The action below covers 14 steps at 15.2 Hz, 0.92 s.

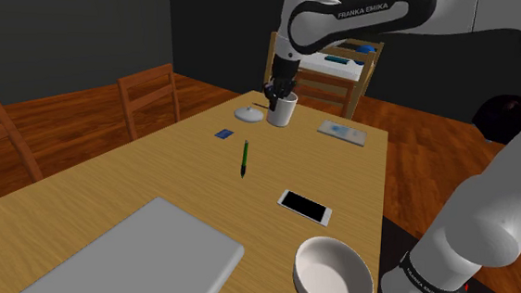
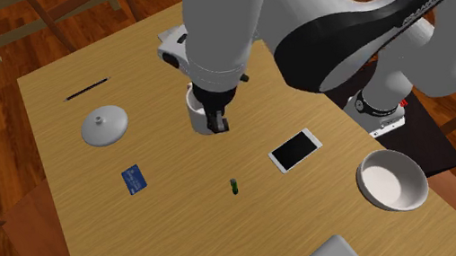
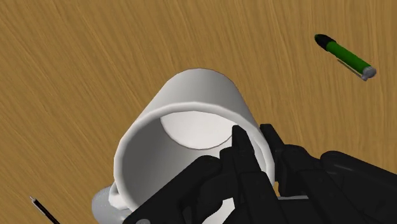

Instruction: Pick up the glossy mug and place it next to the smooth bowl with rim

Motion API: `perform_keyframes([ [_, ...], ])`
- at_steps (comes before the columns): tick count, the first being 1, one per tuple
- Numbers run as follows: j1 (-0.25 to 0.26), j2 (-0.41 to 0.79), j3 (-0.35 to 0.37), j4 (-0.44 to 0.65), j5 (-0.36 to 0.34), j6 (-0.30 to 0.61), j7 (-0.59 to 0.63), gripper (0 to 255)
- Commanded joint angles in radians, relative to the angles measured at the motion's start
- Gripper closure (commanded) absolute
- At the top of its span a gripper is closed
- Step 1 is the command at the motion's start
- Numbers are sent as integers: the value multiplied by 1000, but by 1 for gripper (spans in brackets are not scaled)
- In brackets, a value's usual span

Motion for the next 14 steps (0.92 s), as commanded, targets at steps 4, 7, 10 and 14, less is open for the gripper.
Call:
perform_keyframes([
  [4, 42, -120, 52, -126, 10, -1, 90, 255],
  [7, 70, -181, 89, -183, 23, -9, 147, 255],
  [10, 99, -236, 129, -229, 39, -21, 205, 255],
  [14, 139, -297, 186, -274, 66, -41, 286, 255],
])
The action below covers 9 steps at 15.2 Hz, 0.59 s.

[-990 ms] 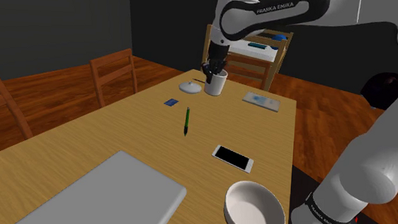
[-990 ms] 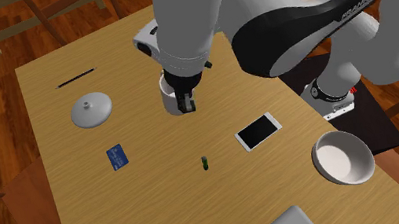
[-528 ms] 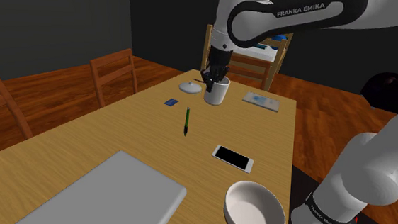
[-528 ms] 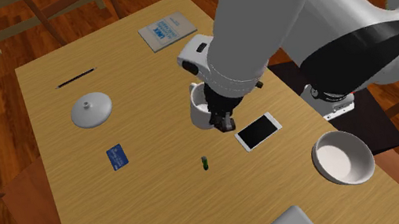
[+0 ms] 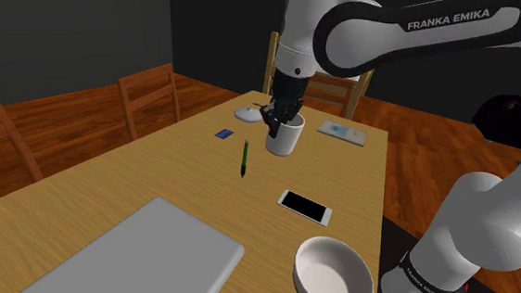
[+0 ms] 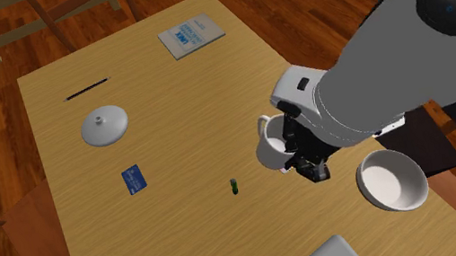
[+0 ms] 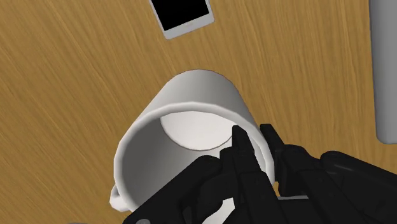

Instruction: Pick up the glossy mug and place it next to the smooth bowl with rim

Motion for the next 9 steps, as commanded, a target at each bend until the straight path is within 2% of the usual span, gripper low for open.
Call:
perform_keyframes([
  [1, 21, -25, 32, -17, 14, -11, 45, 255],
  [9, 103, -95, 163, -43, 76, -60, 219, 255],
])
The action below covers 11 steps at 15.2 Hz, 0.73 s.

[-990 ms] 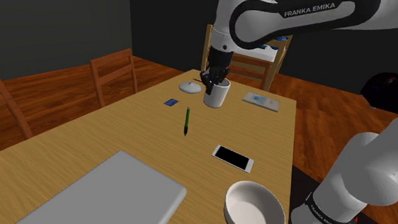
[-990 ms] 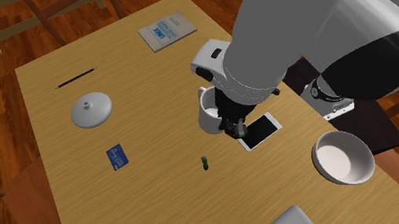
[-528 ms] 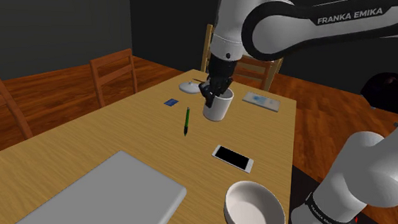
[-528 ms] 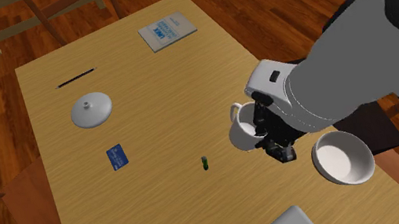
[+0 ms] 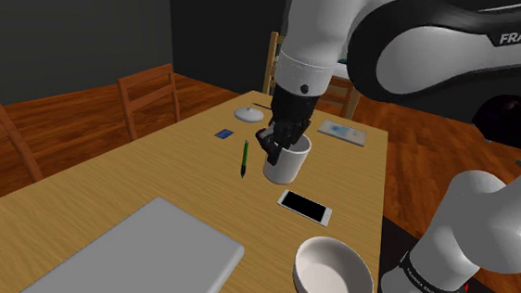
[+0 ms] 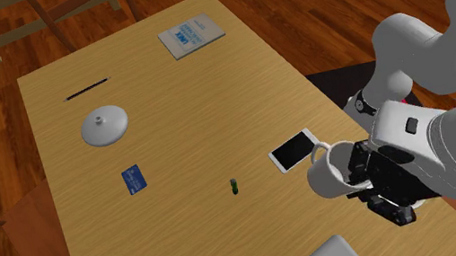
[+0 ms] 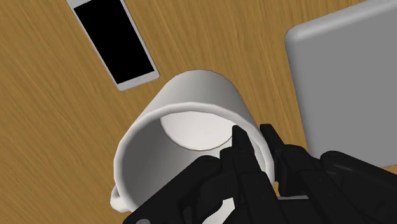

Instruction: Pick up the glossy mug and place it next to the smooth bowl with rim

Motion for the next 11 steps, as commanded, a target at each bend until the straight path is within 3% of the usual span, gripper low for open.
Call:
perform_keyframes([
  [1, 16, -6, 31, -1, 13, -5, 41, 255],
  [11, 88, 20, 228, 80, 66, -62, 288, 255],
])
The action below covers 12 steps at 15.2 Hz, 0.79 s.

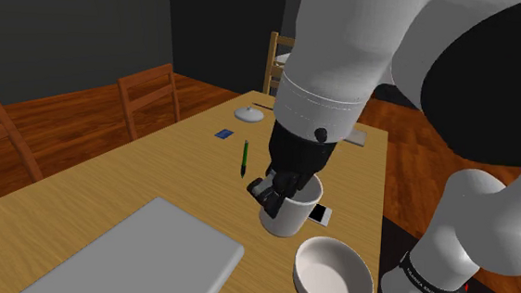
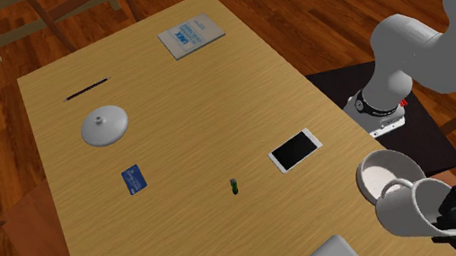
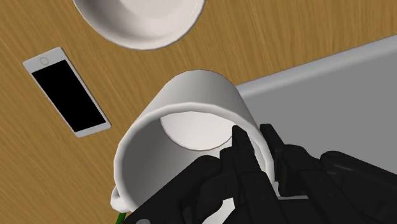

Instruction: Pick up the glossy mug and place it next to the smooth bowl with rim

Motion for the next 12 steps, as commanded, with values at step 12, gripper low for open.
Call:
perform_keyframes([
  [12, 14, 120, 215, 93, -14, 17, 248, 255],
])
